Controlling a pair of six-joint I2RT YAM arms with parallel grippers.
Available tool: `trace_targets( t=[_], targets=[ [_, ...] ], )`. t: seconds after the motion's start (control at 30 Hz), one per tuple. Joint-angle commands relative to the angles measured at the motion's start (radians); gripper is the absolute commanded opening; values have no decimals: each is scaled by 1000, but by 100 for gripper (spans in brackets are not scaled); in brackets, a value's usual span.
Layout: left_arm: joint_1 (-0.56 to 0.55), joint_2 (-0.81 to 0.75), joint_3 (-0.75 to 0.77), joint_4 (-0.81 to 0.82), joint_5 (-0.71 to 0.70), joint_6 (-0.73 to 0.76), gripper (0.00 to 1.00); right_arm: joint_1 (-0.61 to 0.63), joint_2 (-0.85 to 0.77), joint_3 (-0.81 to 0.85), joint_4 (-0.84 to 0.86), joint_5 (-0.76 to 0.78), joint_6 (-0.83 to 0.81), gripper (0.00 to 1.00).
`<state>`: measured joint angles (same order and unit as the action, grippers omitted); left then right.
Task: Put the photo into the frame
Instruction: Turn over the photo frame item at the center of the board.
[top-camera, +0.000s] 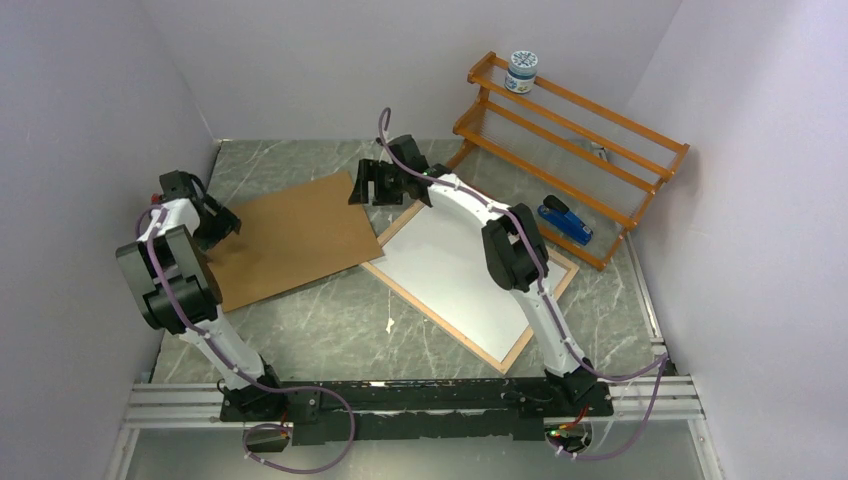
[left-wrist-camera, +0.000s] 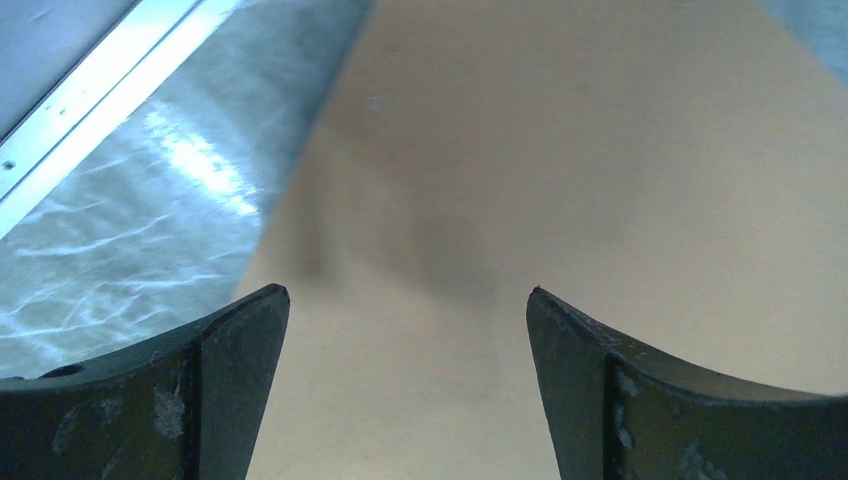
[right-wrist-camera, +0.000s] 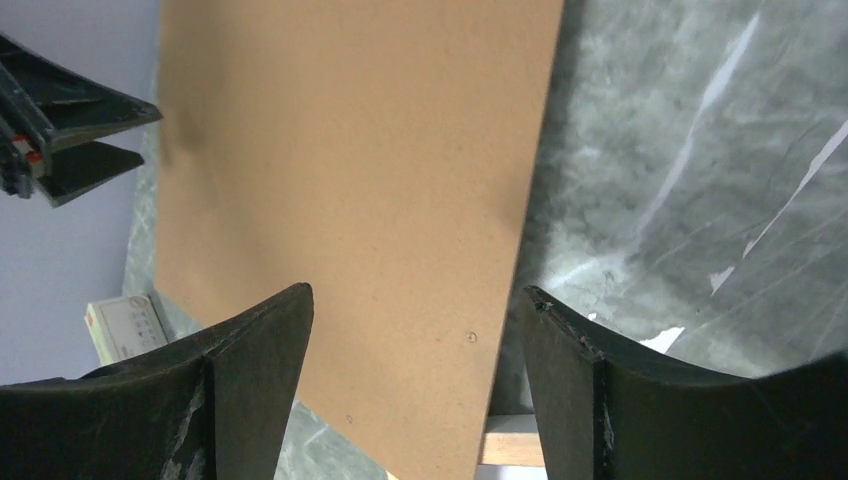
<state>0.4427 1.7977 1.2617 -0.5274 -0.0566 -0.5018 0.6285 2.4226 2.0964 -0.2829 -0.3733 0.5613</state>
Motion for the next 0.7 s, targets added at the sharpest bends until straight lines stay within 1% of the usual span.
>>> trace_targets(
  t=[0.0, 0.2, 0.4, 0.53, 0.67],
  targets=[
    [55, 13, -5, -58, -54, -59, 94, -2, 48, 55, -71, -40, 28, 78],
    [106, -1, -49, -29, -17, -74, 94, -1, 105, 86, -110, -42, 51, 77],
    [140, 18, -117, 52, 151, -74, 94, -1, 130, 72, -82, -166, 93, 73],
    [140, 44, -114, 51, 222, -66, 93, -3, 131, 24, 22, -303, 166, 71],
    [141, 57, -110, 51, 262, -65, 92, -5, 144, -3, 157, -422, 262, 69]
  ],
)
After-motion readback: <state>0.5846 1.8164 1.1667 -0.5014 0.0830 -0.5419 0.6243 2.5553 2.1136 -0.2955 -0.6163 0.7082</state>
